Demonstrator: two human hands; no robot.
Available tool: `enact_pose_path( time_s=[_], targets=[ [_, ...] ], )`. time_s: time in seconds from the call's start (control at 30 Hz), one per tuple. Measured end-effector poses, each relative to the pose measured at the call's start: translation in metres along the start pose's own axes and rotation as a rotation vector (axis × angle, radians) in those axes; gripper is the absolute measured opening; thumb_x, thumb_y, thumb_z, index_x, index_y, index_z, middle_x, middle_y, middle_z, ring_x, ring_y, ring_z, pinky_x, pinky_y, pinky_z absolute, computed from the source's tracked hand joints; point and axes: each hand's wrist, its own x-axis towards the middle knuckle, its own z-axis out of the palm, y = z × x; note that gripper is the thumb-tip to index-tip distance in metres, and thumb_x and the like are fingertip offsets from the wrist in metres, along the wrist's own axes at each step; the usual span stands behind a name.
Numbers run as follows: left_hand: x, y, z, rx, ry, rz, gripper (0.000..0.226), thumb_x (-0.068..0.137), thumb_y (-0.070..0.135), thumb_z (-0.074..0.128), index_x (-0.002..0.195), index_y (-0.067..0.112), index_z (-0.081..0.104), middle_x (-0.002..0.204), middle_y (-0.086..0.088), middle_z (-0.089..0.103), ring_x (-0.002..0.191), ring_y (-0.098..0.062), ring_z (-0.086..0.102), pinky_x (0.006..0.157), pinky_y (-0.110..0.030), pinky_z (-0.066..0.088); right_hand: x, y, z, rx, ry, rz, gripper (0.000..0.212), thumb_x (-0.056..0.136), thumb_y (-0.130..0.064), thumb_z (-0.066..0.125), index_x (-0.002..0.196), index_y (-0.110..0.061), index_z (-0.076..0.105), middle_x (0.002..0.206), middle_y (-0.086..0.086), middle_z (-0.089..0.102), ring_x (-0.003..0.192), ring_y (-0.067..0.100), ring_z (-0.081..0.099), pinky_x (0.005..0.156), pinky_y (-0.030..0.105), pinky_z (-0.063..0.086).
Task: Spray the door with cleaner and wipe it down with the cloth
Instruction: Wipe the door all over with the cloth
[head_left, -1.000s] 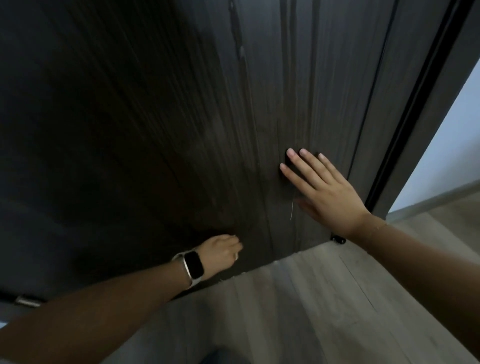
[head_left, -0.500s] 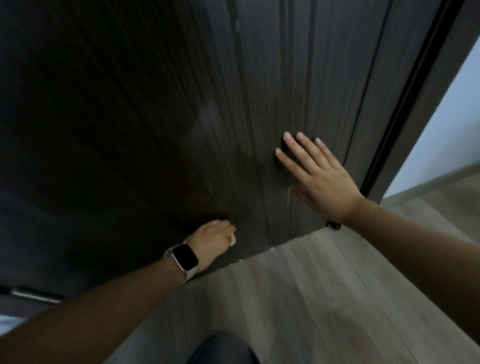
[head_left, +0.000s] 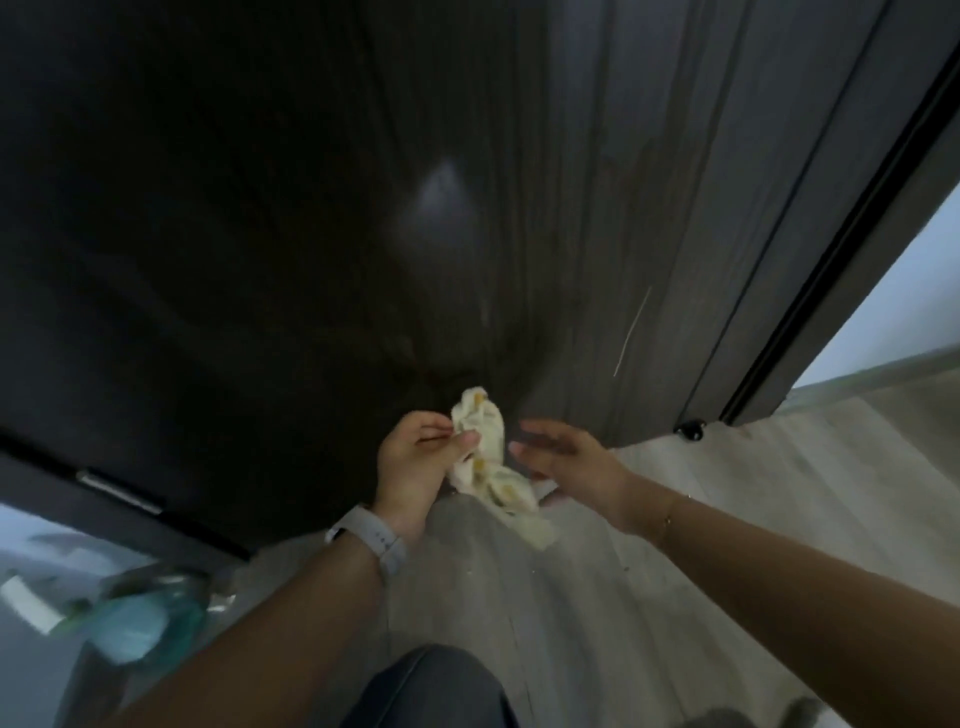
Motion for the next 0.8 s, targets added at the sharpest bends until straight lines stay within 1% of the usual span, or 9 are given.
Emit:
enact_pose_path(
  time_s=[0.07, 0.13, 0.23, 0.3, 0.37, 0.43, 0.53, 0.63, 0.8],
  targets=[
    [-0.002, -0.012, 0.007, -0.103, -0.03, -0.036, 0.021, 0.079, 0.007, 0.079, 0.097, 0.007, 0.069, 0.095, -0.01, 0.073, 0.092, -0.023, 0.07, 0.078, -0.027, 0.059, 0.005, 0.007, 0.019, 0.186, -0.02, 0.047, 0.03, 0.093, -0.032, 0.062, 0.121, -0.022, 0.06, 0.098, -0.004, 0.067, 0.075, 0.004, 0.065, 0.059, 0.021, 0.052],
    [-0.005, -0.022, 0.012, -0.16, -0.067, -0.051, 0.015, 0.084, 0.004, 0.072, 0.098, 0.007, 0.071, 0.097, -0.014, 0.073, 0.093, -0.026, 0.07, 0.084, -0.032, 0.058, 0.013, 0.008, 0.033, 0.302, 0.045, 0.036, 0.026, 0.093, -0.032, 0.061, 0.114, -0.015, 0.065, 0.098, 0.004, 0.072, 0.084, 0.014, 0.069, 0.071, 0.031, 0.057],
    [-0.003, -0.037, 0.007, -0.157, -0.062, 0.029, 0.015, 0.088, 0.002, 0.068, 0.099, 0.011, 0.072, 0.1, -0.009, 0.073, 0.093, -0.022, 0.07, 0.078, -0.021, 0.056, 0.029, 0.005, 0.048, 0.446, 0.219, 0.019, 0.017, 0.095, -0.019, 0.06, 0.104, -0.007, 0.067, 0.093, 0.011, 0.072, 0.08, 0.021, 0.07, 0.067, 0.032, 0.059],
    [0.003, -0.047, -0.005, -0.016, 0.113, 0.128, 0.024, 0.087, 0.01, 0.071, 0.108, 0.02, 0.068, 0.112, 0.004, 0.062, 0.1, -0.012, 0.064, 0.077, -0.011, 0.05, 0.041, 0.008, 0.055, 0.547, 0.314, 0.068, 0.007, 0.095, -0.01, 0.058, 0.097, -0.005, 0.063, 0.087, 0.012, 0.069, 0.069, 0.019, 0.068, 0.054, 0.028, 0.056],
    [0.008, -0.056, -0.022, -0.001, 0.41, 0.037, 0.052, 0.085, 0.018, 0.074, 0.131, 0.023, 0.053, 0.129, 0.005, 0.043, 0.112, -0.01, 0.052, 0.079, -0.01, 0.045, 0.057, 0.02, 0.062, 0.661, 0.397, 0.185, 0.011, 0.094, -0.006, 0.058, 0.104, -0.002, 0.057, 0.098, 0.017, 0.065, 0.076, 0.025, 0.066, 0.058, 0.031, 0.054],
    [0.014, -0.065, -0.038, -0.083, 0.636, -0.116, 0.084, 0.082, 0.026, 0.077, 0.15, 0.019, 0.029, 0.147, -0.009, 0.026, 0.129, -0.025, 0.042, 0.096, -0.024, 0.043, 0.072, 0.043, 0.069, 0.774, 0.474, 0.314, 0.027, 0.094, -0.003, 0.057, 0.12, 0.002, 0.052, 0.114, 0.022, 0.062, 0.096, 0.035, 0.065, 0.071, 0.039, 0.053],
    [0.023, -0.078, -0.058, -0.075, 0.699, 0.003, 0.114, 0.077, 0.036, 0.081, 0.157, 0.022, 0.0, 0.159, -0.015, 0.002, 0.143, -0.034, 0.02, 0.113, -0.038, 0.028, 0.085, 0.077, 0.079, 0.921, 0.523, 0.405, 0.04, 0.093, 0.004, 0.055, 0.132, -0.001, 0.047, 0.126, 0.023, 0.058, 0.096, 0.035, 0.062, 0.078, 0.043, 0.051],
    [0.041, -0.078, -0.075, -0.053, 0.677, 0.153, 0.123, 0.073, 0.038, 0.083, 0.156, 0.029, -0.007, 0.161, -0.011, -0.015, 0.148, -0.031, 0.0, 0.108, -0.034, 0.021, 0.1, 0.098, 0.083, 0.962, 0.625, 0.411, 0.046, 0.089, 0.008, 0.056, 0.131, -0.008, 0.045, 0.126, 0.02, 0.056, 0.082, 0.027, 0.06, 0.077, 0.042, 0.055],
    [0.066, -0.086, -0.076, 0.034, 0.655, 0.246, 0.13, 0.066, 0.063, 0.078, 0.154, 0.03, -0.011, 0.16, -0.013, -0.022, 0.148, -0.039, -0.008, 0.115, -0.064, 0.02, 0.121, 0.106, 0.084, 0.871, 0.65, 0.365, 0.038, 0.094, -0.002, 0.057, 0.131, -0.007, 0.051, 0.127, 0.02, 0.058, 0.096, 0.03, 0.062, 0.08, 0.039, 0.055]
  ],
)
